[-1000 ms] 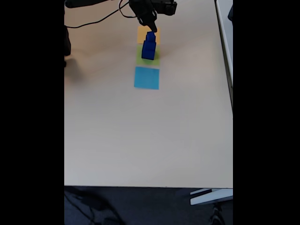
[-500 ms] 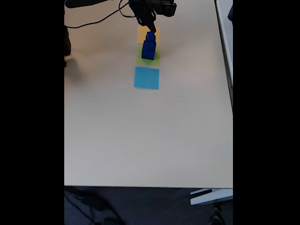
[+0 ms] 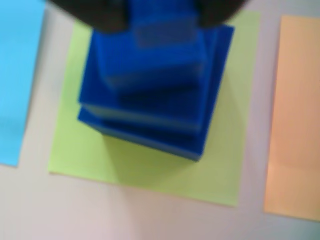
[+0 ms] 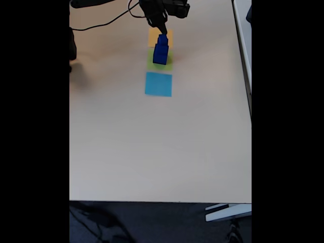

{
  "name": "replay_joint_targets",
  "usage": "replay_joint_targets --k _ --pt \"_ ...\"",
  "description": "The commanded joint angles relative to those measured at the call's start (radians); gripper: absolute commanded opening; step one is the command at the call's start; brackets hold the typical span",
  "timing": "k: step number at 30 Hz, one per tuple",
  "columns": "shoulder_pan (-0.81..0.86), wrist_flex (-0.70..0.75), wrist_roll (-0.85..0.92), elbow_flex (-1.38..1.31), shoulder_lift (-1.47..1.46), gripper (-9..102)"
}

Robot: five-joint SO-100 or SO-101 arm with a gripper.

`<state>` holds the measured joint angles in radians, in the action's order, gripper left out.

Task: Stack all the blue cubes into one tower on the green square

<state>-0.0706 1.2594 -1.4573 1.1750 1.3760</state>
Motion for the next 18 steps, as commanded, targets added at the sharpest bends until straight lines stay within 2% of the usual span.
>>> replay_joint_targets --k 1,18 --pt "0.005 -0.006 -0.005 0.003 0.066 0" --pt "0.020 -0.011 0.011 0.008 0.078 0"
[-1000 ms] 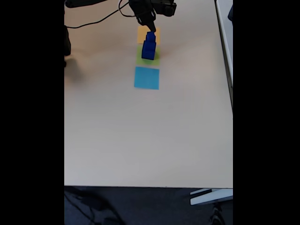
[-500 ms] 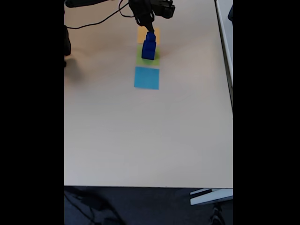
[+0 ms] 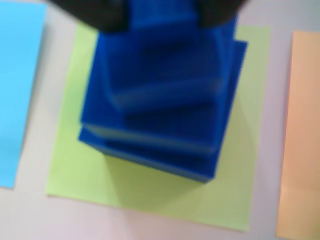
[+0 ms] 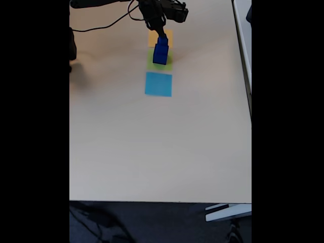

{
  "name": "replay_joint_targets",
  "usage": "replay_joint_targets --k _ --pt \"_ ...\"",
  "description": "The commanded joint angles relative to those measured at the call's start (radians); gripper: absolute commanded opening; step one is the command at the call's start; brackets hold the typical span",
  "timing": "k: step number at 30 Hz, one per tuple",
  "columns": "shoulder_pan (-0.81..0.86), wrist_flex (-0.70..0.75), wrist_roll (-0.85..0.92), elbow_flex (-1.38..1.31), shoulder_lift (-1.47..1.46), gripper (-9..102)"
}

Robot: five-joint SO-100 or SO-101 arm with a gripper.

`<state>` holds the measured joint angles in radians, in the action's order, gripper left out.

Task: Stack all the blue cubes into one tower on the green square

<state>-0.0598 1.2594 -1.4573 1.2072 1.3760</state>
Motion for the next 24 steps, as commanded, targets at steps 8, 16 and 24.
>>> replay_joint_targets --k 8,16,24 --pt "0.009 -0.006 0.015 -0.043 0.069 0" --pt "0.009 0.009 0.020 -0.067 0.063 0" --pt "0.002 0.023 0.008 -0.097 0.049 0"
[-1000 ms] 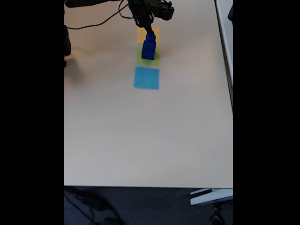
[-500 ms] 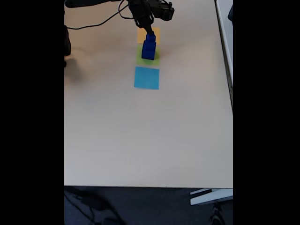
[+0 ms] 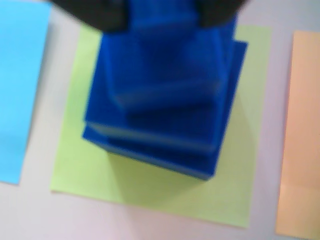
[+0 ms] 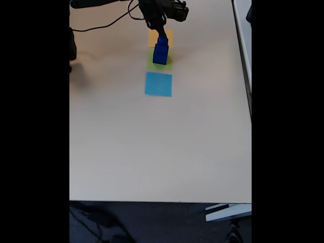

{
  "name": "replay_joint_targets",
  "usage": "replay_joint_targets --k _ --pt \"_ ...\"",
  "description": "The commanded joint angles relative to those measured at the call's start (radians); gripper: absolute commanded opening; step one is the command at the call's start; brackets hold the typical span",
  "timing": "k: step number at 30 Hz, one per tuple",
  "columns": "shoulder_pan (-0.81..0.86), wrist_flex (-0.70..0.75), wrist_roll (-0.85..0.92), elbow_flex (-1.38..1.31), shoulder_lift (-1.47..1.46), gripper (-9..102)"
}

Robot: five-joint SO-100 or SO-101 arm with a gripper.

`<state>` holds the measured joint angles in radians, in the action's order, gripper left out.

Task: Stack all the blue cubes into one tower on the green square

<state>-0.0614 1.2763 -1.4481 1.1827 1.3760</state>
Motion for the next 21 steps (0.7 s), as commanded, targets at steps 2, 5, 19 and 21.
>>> replay_joint_targets --k 2,5,19,21 --pt "0.002 0.008 0.000 -0.078 0.048 0" --pt "0.003 0.011 0.002 -0.080 0.048 0" --pt "0.011 0.029 0.015 -0.124 0.021 0" --pt "0.011 0.029 0.014 -0.124 0.020 0"
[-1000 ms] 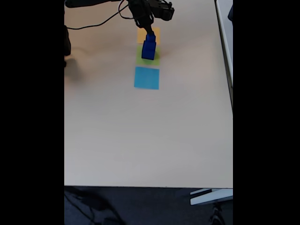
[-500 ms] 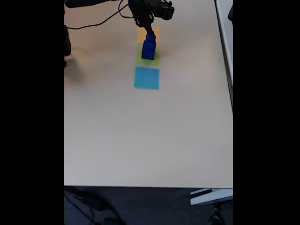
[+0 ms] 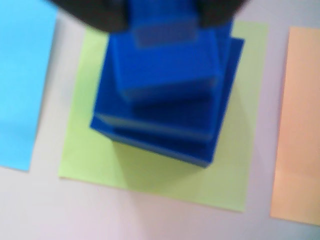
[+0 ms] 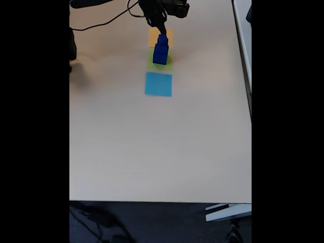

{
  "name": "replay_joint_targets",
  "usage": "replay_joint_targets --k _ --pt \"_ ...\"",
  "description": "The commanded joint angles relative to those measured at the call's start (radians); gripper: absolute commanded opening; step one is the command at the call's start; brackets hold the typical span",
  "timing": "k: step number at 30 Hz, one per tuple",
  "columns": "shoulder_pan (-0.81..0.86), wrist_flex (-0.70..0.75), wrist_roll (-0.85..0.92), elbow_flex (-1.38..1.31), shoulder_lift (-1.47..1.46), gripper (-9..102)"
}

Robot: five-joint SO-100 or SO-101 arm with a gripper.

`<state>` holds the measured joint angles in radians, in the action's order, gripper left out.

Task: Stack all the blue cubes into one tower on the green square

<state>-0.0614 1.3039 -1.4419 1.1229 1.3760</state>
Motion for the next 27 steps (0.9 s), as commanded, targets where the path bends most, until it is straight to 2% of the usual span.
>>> replay_joint_targets --k 1,27 --pt "0.011 0.002 0.008 -0.064 0.020 0" --pt "0.017 -0.011 -0.006 -0.012 0.006 0"
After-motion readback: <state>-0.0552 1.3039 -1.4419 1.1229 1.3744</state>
